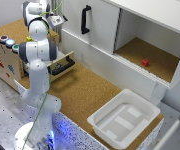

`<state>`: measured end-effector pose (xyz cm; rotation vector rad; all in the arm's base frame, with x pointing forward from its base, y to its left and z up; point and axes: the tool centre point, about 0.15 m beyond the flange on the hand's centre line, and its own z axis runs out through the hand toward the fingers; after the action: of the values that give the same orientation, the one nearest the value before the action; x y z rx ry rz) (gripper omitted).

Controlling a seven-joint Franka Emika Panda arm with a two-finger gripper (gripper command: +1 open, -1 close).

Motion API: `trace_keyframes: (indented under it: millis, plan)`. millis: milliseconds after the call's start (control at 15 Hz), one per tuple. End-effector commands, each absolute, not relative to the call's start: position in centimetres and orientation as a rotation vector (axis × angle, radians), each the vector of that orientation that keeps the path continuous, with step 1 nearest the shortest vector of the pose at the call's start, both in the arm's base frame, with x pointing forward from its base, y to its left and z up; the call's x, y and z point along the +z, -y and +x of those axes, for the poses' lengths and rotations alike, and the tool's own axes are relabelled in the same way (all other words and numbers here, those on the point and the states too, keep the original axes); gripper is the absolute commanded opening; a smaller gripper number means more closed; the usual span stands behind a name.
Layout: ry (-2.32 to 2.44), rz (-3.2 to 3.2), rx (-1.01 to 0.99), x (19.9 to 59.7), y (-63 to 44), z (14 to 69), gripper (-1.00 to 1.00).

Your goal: Place the purple object on top of the drawer

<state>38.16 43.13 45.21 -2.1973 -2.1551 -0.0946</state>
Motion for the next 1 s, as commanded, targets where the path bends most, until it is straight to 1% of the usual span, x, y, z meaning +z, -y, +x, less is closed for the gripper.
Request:
trace_keyframes:
  millis: [0,600,933]
  plan:
    - [2.097,-2.315,0.057,47.3,-42.4,37.8,1.0]
    - [1.735,-2.513,0.004,47.6,-35.4,35.3,1.0]
    - [1.528,-2.686,0.021,48.0,-29.5,34.4,1.0]
